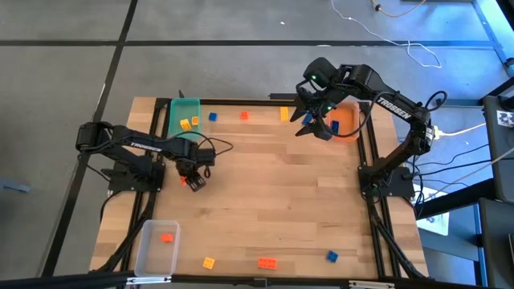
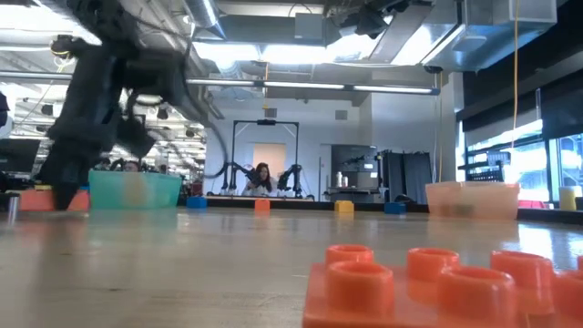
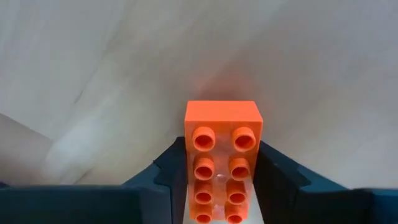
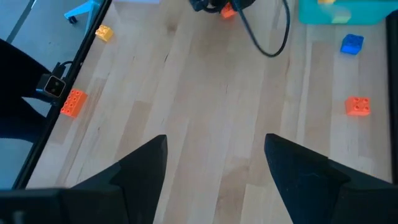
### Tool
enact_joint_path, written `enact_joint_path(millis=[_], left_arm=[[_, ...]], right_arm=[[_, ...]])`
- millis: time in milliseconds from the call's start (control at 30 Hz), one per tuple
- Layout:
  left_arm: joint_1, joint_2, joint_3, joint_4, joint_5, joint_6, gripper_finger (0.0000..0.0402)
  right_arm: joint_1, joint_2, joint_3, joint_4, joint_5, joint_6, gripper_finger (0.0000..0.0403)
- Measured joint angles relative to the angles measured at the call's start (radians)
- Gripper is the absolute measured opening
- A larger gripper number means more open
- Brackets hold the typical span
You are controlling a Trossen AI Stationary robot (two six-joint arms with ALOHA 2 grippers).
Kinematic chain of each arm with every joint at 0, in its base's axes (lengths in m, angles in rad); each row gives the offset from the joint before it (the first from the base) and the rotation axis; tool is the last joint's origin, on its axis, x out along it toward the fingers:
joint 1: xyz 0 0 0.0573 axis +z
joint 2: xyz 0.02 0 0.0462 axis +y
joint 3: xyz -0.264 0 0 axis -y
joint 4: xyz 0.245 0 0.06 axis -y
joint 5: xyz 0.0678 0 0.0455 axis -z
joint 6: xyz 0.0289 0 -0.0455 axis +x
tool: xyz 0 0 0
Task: Sort & place blocks by color
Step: Put the orange game piece into the transparent bin
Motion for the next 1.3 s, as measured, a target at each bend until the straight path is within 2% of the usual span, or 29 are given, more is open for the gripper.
enact_joint_path(millis=[167,400,533,700,867,1067,1300], left_arm=[[-0.05,-0.038,0.135,-0.118,0.027,0.039,0.013],[-0.212,-0.08,0.358,-0.255,0.212,0.014,0.013],[-0.351,-0.077,0.451,-0.3,0.319,-0.136,0.013],[-0.543,-0.078,0.474,-0.296,0.427,-0.492,0.013],[-0.749,-0.076,0.474,-0.246,0.421,-0.84,0.013],[-0.929,-0.027,0.474,-0.126,0.32,-1.197,0.013],[-1.077,0.069,0.474,-0.051,0.199,-1.447,0.013]], right_arm=[[0.0,0.0,0.0,0.007,0.0,-0.003,0.0269],[0.0,0.0,0.0,-0.016,0.0,-0.004,0.0269],[0.0,0.0,0.0,-0.014,0.0,-0.005,0.0269],[0.0,0.0,0.0,-0.012,0.0,-0.007,0.0269],[0.0,0.0,0.0,-0.012,0.0,-0.008,0.0269],[0.0,0.0,0.0,-0.012,0.0,-0.034,0.0269],[0.0,0.0,0.0,-0.012,-0.001,-0.064,0.0269]])
